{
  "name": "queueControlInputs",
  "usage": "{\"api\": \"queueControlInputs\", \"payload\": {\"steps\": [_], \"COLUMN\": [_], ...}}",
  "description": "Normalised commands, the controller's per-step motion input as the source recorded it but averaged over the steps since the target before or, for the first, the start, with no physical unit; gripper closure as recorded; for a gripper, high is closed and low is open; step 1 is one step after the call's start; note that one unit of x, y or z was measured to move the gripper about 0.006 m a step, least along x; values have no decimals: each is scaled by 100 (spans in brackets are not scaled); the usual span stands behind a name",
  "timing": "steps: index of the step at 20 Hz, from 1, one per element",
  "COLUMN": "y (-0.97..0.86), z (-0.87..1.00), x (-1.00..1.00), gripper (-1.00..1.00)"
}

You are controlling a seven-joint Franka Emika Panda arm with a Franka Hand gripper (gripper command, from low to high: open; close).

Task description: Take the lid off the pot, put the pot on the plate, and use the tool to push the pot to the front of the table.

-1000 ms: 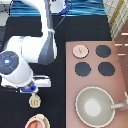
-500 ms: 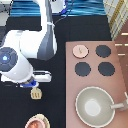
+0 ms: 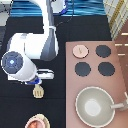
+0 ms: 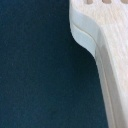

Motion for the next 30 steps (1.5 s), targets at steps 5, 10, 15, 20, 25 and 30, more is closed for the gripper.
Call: {"api": "queueControlInputs", "payload": {"steps": [5, 10, 15, 20, 25, 30], "y": [40, 26, 16, 14, -12, -21], "z": [-12, -27, -24, -46, -70, -73], "x": [-100, -99, -98, -100, -100, -100], "gripper": [100, 100, 100, 100, 100, 100]}}
